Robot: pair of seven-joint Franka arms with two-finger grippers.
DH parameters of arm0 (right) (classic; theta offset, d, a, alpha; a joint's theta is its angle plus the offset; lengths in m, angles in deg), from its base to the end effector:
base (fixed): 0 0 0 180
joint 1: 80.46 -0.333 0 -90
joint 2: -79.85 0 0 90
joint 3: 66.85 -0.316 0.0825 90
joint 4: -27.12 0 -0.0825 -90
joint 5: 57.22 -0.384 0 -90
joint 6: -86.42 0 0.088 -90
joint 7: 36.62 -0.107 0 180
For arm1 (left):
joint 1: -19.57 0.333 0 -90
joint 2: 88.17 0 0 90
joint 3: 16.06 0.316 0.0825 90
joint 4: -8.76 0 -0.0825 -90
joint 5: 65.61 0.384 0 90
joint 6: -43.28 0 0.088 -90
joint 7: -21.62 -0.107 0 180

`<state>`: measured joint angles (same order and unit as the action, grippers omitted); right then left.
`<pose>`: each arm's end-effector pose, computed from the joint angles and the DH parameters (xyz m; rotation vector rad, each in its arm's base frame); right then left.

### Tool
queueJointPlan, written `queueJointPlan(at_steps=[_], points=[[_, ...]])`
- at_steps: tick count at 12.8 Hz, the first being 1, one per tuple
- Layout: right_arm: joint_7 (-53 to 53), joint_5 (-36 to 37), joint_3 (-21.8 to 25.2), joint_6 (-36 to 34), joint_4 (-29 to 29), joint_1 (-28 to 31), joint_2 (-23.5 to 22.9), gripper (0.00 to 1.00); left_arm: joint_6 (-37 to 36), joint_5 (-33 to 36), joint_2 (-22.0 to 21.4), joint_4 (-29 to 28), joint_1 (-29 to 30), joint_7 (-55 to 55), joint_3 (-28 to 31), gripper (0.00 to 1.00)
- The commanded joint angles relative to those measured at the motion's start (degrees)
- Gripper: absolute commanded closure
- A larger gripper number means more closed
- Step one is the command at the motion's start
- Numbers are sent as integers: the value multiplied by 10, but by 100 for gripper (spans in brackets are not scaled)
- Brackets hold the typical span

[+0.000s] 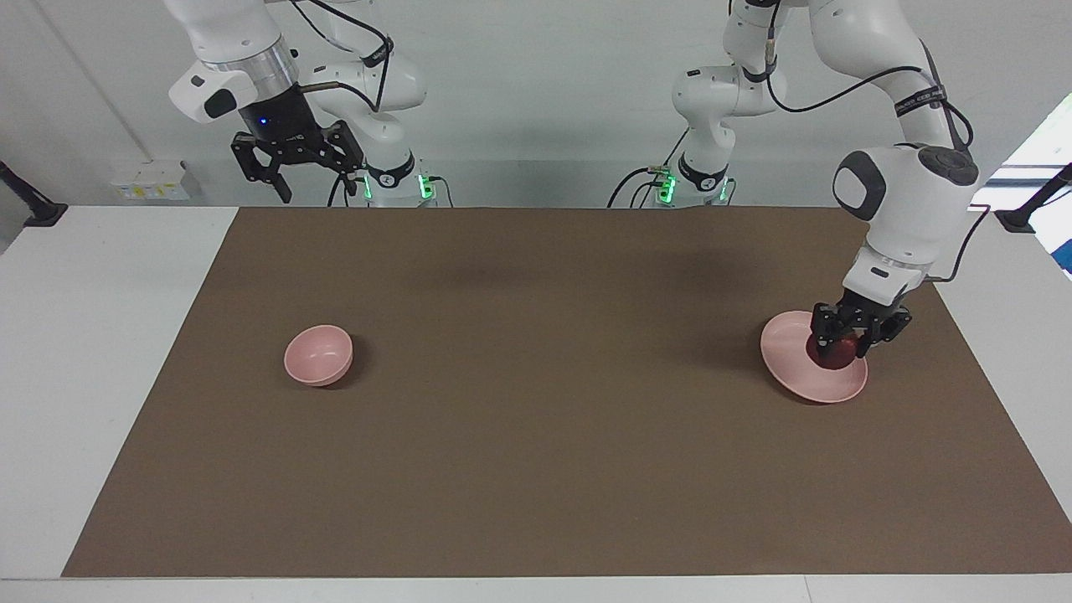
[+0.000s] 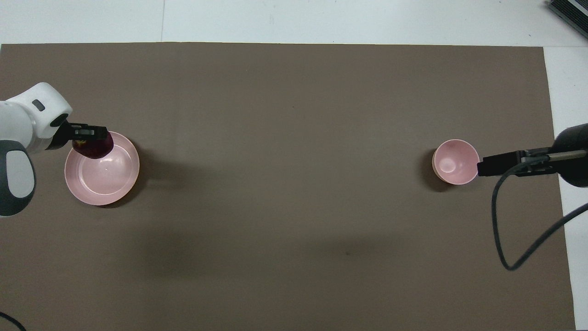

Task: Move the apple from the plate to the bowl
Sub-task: 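Lift the apple with the left gripper while the right gripper approaches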

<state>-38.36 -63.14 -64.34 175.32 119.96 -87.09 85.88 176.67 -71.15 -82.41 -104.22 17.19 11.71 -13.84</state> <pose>0.5175 0.0471 0.6565 -3.0309 -0.0691 -0.0467 0.6024 -0.0039 0.4457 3.0575 -0.1822 0.4021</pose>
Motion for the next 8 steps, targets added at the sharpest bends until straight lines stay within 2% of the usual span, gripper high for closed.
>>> queueJointPlan(at_steps=[1,3,5,8], points=[[-6,-29,-1,14,29,-5,6,0,-19,-73,-18,7,-50,27,7,100],[-26,-54,-1,41,45,-23,6,0,-18,-111,-17,15,-89,76,7,100],[-94,-75,-1,63,44,-43,-4,0,-13,-140,-15,21,-125,123,4,100],[-198,-151,-1,105,44,-58,-46,0,-2,-245,-15,22,-165,145,-2,100]])
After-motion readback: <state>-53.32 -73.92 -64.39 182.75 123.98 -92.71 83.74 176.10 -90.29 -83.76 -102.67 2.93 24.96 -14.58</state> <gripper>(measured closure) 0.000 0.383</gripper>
